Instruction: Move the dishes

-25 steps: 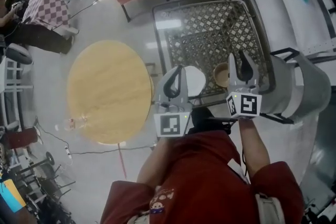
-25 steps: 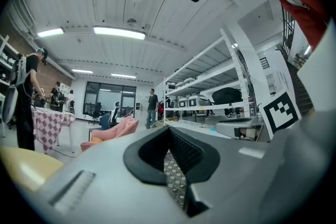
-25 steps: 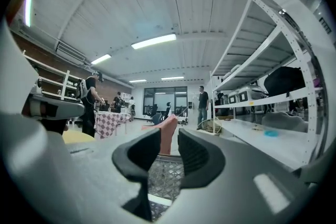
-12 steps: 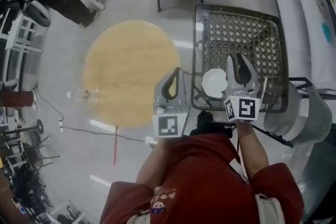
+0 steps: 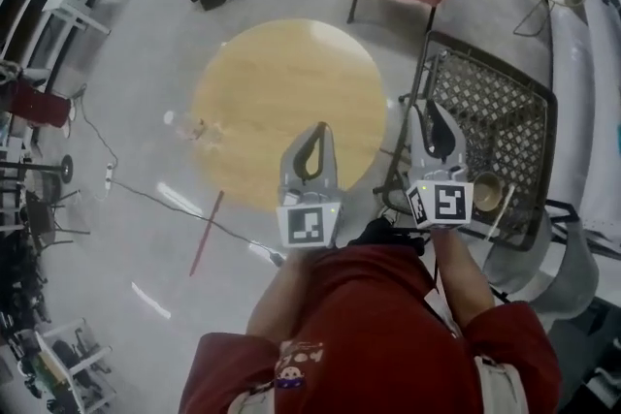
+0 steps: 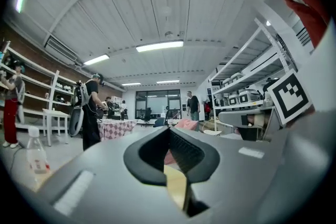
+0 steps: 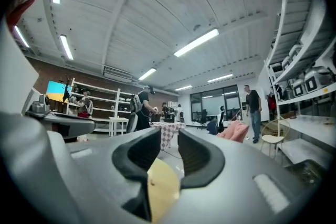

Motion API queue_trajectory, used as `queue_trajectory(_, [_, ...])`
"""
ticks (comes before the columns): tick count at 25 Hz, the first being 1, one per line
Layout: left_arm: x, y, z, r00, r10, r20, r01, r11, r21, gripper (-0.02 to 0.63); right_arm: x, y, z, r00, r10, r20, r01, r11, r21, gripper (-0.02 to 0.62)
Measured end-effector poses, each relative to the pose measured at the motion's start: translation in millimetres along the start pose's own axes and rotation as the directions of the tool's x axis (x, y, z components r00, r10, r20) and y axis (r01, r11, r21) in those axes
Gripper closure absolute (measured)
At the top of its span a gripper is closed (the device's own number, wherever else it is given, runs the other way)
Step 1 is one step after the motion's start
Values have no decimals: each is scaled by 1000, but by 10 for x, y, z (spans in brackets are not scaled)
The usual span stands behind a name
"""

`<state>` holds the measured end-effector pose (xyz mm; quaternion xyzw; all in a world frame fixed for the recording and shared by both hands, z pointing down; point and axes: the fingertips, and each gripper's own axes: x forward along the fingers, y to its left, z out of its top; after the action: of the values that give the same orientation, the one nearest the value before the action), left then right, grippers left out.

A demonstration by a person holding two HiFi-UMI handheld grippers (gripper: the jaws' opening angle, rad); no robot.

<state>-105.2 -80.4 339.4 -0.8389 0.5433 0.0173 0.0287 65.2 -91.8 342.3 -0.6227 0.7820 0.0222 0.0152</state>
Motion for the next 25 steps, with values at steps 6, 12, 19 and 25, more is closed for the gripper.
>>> queue_trajectory(6, [-265, 681, 49, 992, 130, -3, -130, 992, -6, 598, 326, 616, 57, 994, 105, -8, -105, 994, 13, 505])
queue_trajectory(12, [-476, 1164, 83, 983, 182, 14, -182, 983, 23, 600, 523, 1226, 130, 980, 200, 4, -200, 980, -9, 505])
queue_trajectory(19, [-629, 1457, 61, 985, 170, 11, -171, 985, 16, 598, 547, 1798, 167, 970, 243, 12, -242, 969, -38, 505])
queue_trajectory(25, [-552, 1521, 138, 992, 119, 37, -120, 992, 23, 598, 608, 1931, 183, 974, 227, -2, -227, 973, -53, 531])
